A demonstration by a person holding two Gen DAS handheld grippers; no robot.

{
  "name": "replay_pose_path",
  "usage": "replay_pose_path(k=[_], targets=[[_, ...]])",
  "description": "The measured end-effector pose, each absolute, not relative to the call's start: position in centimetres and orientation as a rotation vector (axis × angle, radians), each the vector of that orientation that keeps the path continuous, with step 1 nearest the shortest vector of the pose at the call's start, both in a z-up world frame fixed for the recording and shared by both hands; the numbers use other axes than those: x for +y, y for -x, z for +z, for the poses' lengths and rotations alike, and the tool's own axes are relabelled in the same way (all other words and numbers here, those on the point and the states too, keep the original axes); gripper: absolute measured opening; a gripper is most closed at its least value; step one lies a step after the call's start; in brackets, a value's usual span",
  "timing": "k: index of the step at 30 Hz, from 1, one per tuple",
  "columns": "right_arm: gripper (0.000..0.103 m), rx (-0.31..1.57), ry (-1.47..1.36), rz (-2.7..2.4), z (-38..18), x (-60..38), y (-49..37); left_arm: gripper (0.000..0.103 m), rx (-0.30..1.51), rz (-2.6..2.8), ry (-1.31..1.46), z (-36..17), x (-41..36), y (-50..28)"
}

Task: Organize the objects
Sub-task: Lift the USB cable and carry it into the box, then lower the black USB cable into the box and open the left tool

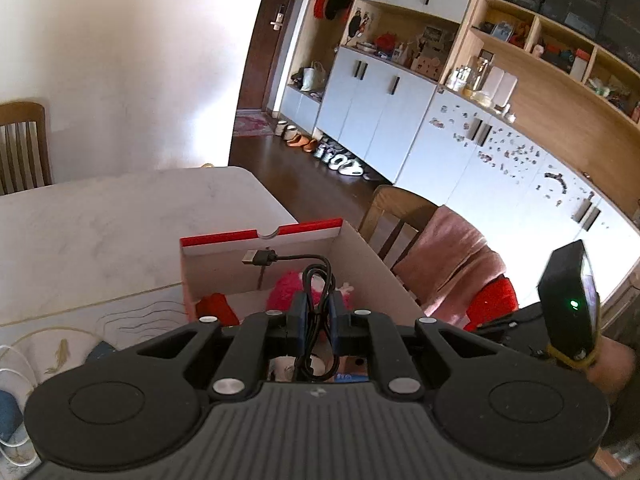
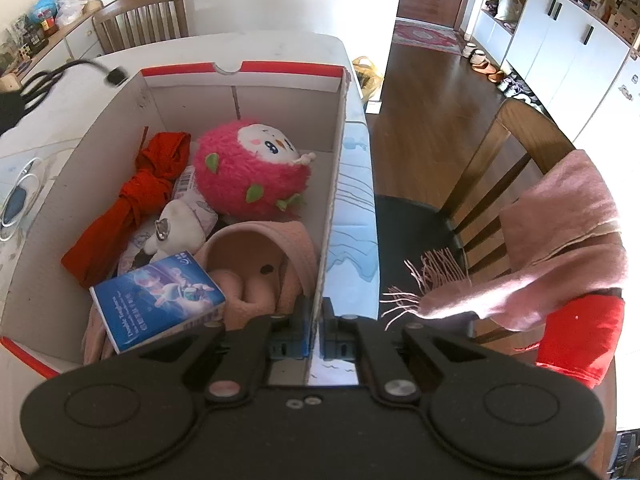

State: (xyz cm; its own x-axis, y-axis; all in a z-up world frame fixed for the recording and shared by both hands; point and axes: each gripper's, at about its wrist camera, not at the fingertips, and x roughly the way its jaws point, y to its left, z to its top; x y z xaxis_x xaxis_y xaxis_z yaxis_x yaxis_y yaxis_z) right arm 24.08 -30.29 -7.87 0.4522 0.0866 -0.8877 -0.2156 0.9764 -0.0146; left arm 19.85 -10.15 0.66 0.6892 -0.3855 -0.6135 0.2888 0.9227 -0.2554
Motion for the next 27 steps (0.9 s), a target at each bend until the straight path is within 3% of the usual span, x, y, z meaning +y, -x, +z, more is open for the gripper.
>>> replay_pose_path(k=[27], targets=[[0.006,1.083,0.132,0.217,-7.9,-30.6,-24.1,0.01,0.962,-0.244,-0.057,-8.5,-14.8,-24.0]])
